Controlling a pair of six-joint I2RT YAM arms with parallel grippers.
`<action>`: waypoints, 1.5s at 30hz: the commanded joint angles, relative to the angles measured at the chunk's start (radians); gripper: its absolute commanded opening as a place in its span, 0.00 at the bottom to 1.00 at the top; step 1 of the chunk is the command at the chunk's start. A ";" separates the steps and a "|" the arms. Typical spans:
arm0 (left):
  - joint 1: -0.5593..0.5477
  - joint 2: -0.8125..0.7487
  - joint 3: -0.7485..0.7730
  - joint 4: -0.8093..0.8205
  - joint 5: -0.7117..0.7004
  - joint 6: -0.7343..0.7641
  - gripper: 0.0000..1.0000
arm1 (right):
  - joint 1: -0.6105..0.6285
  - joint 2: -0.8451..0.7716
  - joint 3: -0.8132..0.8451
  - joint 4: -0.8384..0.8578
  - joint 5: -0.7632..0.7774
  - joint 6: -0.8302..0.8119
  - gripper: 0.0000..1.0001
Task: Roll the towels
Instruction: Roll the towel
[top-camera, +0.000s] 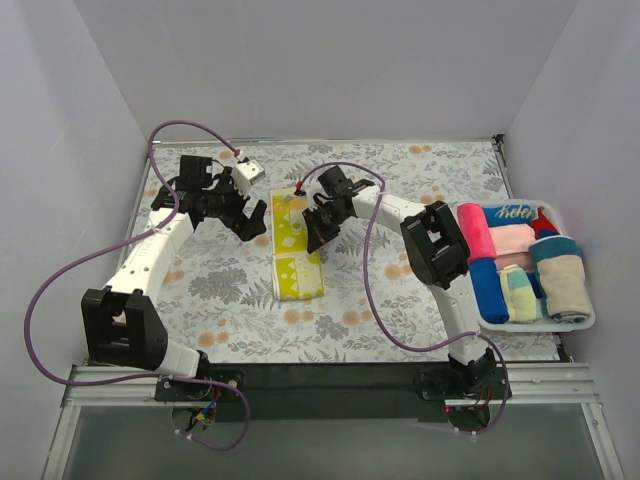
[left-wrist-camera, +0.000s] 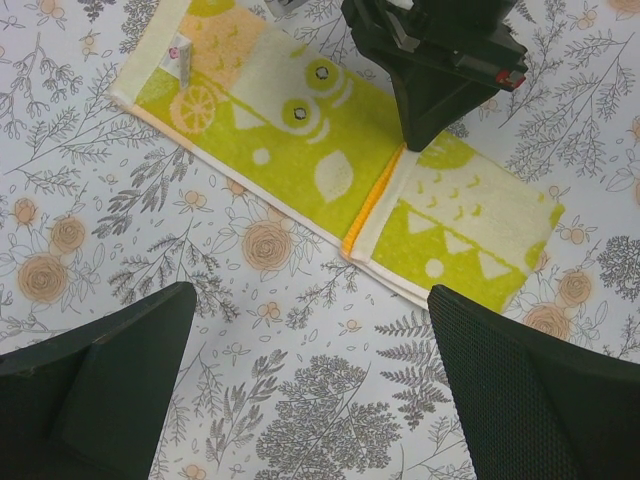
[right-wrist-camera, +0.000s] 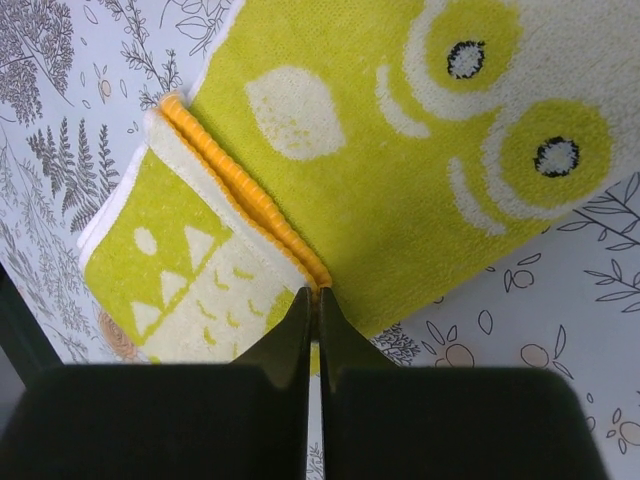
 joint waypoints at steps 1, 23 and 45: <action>0.003 -0.028 0.016 0.015 0.030 -0.007 0.98 | -0.001 -0.076 -0.018 -0.006 -0.013 -0.003 0.01; 0.003 -0.011 0.024 -0.054 0.077 0.073 0.98 | -0.030 -0.072 -0.052 -0.007 0.016 -0.012 0.01; -0.478 -0.295 -0.553 0.129 -0.176 0.518 0.49 | -0.015 -0.241 -0.136 -0.021 -0.206 -0.069 0.31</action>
